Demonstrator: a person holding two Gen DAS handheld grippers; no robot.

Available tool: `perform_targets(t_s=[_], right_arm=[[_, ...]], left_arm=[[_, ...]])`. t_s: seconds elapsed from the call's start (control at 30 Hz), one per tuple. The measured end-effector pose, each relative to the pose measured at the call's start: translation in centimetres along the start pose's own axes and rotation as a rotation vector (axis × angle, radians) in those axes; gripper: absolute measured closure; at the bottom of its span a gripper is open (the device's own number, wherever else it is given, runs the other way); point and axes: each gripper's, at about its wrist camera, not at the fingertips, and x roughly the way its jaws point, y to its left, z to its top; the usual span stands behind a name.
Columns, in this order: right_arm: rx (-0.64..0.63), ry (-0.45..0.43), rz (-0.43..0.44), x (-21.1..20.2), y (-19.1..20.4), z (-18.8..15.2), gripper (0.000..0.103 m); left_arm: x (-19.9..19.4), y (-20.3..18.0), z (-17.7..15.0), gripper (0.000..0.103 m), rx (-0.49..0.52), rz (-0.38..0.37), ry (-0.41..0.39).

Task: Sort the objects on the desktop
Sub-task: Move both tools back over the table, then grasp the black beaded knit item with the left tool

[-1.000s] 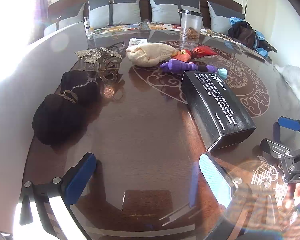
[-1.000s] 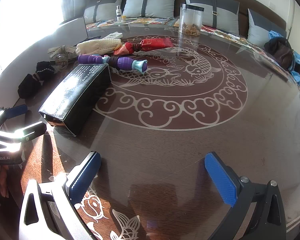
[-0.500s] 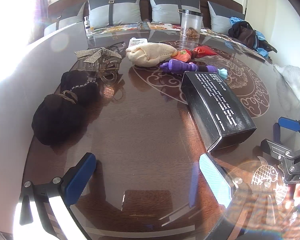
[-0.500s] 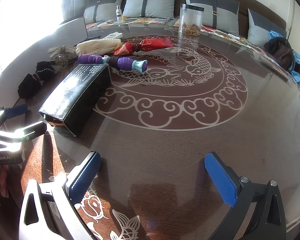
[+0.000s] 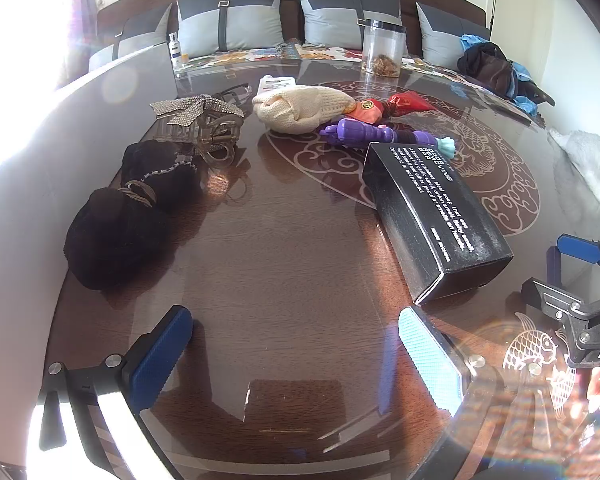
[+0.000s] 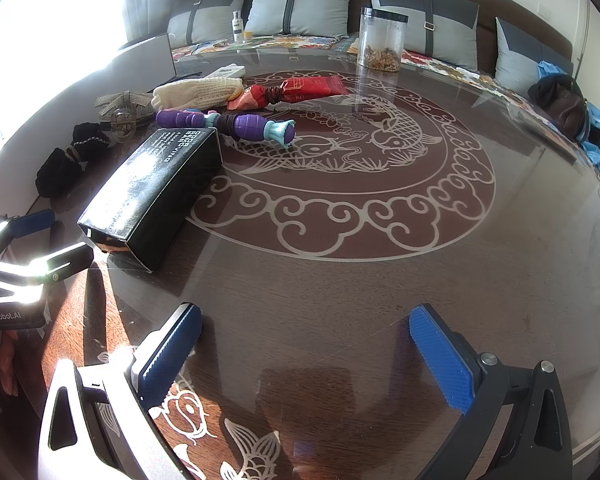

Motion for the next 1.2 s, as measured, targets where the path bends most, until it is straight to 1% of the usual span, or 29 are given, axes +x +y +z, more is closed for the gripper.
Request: perform_targets(t_s=[0.2,0.23,0.3,0.33,0.43,0.47,0.6,0.7,0.77,0.87,0.97,1.0,1.03,1.07,1.13,1.2], right_arm=[[0.0,0.0,0.0,0.0,0.0,0.0,0.0],[0.0,0.0,0.0,0.0,0.0,0.0,0.0],[0.0,0.0,0.0,0.0,0.0,0.0,0.0],[0.0,0.0,0.0,0.0,0.0,0.0,0.0],[0.0,0.0,0.0,0.0,0.0,0.0,0.0],[0.0,0.0,0.0,0.0,0.0,0.0,0.0],[0.0,0.0,0.0,0.0,0.0,0.0,0.0],[0.0,0.0,0.0,0.0,0.0,0.0,0.0],[0.0,0.0,0.0,0.0,0.0,0.0,0.0],[0.0,0.0,0.0,0.0,0.0,0.0,0.0],[0.0,0.0,0.0,0.0,0.0,0.0,0.0],[0.0,0.0,0.0,0.0,0.1,0.0,0.0],[0.0,0.0,0.0,0.0,0.1,0.0,0.0],[0.0,-0.001,0.0,0.0,0.1,0.0,0.0],[0.0,-0.001,0.0,0.0,0.1,0.0,0.0],[0.0,-0.001,0.0,0.0,0.1,0.0,0.0]], left_arm=[[0.0,0.0,0.0,0.0,-0.002,0.006,0.002],[-0.1,0.0,-0.1,0.0,-0.004,0.017,0.005],[-0.5,-0.1,0.0,0.0,-0.009,0.076,0.01],[-1.0,-0.1,0.3,0.0,-0.004,0.094,-0.008],[-2.7,0.6,2.6,0.0,0.024,0.121,-0.116],[-2.6,1.0,3.6,0.0,0.034,0.127,-0.121],[0.1,3.1,7.5,0.0,0.058,0.148,-0.05],[2.5,4.3,9.1,0.0,0.054,0.143,0.01],[4.0,4.9,9.5,0.0,0.042,0.14,0.046],[6.2,5.7,9.6,0.0,0.021,0.176,0.114],[6.6,7.3,9.2,0.0,-0.047,0.12,0.125],[6.3,7.7,9.1,0.008,-0.063,0.104,0.111],[5.8,7.8,8.8,0.028,-0.069,0.093,0.083],[5.4,7.7,8.5,0.035,-0.069,0.089,0.07],[4.5,7.3,7.8,0.059,-0.074,0.07,0.065],[3.6,6.7,6.6,0.061,-0.106,0.013,0.065]])
